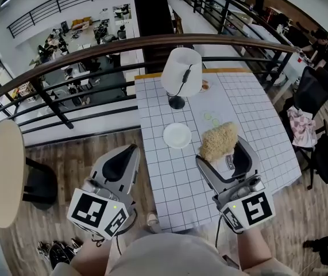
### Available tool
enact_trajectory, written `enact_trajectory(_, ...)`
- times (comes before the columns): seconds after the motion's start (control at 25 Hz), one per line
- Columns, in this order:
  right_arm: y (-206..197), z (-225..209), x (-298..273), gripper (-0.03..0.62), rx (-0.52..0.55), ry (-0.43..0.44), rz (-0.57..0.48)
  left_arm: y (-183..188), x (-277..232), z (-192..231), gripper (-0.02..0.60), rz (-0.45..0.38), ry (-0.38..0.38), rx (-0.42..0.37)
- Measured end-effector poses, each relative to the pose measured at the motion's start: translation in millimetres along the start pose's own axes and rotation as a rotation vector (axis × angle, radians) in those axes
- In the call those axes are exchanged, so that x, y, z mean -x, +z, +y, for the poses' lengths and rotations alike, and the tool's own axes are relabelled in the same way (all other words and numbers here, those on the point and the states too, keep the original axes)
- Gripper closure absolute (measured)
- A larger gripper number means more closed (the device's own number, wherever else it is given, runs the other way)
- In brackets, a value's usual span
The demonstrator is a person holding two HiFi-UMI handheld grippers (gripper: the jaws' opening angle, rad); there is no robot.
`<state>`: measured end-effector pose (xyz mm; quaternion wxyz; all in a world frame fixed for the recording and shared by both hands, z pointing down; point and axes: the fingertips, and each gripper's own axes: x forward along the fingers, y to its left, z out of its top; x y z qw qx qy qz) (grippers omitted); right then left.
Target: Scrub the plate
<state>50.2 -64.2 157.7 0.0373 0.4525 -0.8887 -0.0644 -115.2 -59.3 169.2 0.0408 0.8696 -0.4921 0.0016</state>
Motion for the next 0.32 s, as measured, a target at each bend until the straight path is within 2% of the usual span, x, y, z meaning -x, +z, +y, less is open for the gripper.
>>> enact_trajectory(0.32, 0.2, 2.6, -1.5, 0.206, -0.001, 0.003, 0.018, 0.0, 0.8, -2.6, 0.568, 0.02, -0.01, -0.007)
